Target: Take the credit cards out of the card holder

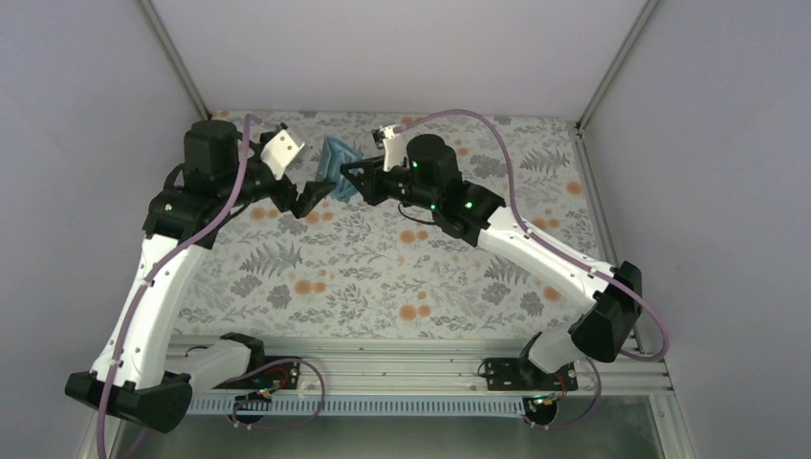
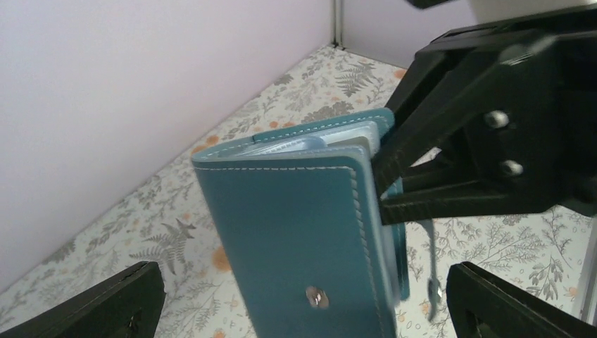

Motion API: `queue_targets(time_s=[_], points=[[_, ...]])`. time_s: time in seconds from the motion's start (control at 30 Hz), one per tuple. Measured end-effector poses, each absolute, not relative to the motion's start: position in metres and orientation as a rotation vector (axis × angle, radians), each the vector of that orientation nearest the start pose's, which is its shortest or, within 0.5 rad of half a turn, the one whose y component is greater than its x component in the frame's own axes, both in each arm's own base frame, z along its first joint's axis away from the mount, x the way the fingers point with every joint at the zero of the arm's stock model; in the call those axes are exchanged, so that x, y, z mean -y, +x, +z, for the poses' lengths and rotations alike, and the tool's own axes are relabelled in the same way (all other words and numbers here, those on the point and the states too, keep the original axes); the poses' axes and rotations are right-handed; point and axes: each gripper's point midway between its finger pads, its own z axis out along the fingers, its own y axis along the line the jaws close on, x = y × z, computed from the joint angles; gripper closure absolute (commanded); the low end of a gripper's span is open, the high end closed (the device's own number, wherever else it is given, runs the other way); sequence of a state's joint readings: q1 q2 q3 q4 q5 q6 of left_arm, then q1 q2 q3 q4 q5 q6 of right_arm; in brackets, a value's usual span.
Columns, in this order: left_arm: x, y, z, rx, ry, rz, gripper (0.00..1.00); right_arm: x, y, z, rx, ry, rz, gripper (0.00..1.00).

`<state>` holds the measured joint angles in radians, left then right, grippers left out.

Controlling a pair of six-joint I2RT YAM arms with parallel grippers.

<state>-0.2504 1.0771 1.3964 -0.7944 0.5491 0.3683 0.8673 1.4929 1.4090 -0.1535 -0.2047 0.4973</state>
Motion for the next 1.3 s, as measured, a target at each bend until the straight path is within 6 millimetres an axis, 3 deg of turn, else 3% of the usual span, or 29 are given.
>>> queue_targets(time_s=[0.2, 0.37, 0.57, 0.8, 0.97, 1.07, 1.13, 1.3], points=[[0.170, 0.285, 0.366, -1.826, 0.923, -0.500, 0.00, -0.402, 0.277, 0.381, -1.844, -0.521, 1.175, 0.96], [0.166, 0.289, 0.363, -1.846, 0.907, -0.455, 0.03, -0.404, 0.275, 0.385, -1.835, -0.523, 1.194, 0.96], [0.170, 0.283, 0.363, -1.836, 0.932, -0.472, 0.37, -0.406, 0.270, 0.389, -1.803, -0.575, 1.207, 0.96], [0.168, 0.272, 0.371, -1.819, 0.935, -0.497, 0.69, -0.406, 0.261, 0.394, -1.759, -0.671, 1.231, 0.96], [0.166, 0.266, 0.383, -1.787, 0.932, -0.502, 0.78, -0.401, 0.253, 0.403, -1.726, -0.717, 1.247, 0.96], [0.167, 0.263, 0.386, -1.777, 0.937, -0.515, 0.90, -0.399, 0.249, 0.406, -1.714, -0.734, 1.258, 0.96], [0.168, 0.263, 0.386, -1.775, 0.937, -0.516, 0.97, -0.399, 0.249, 0.407, -1.711, -0.740, 1.258, 0.88], [0.170, 0.261, 0.387, -1.773, 0.945, -0.542, 0.98, -0.400, 0.246, 0.407, -1.695, -0.776, 1.260, 0.58]])
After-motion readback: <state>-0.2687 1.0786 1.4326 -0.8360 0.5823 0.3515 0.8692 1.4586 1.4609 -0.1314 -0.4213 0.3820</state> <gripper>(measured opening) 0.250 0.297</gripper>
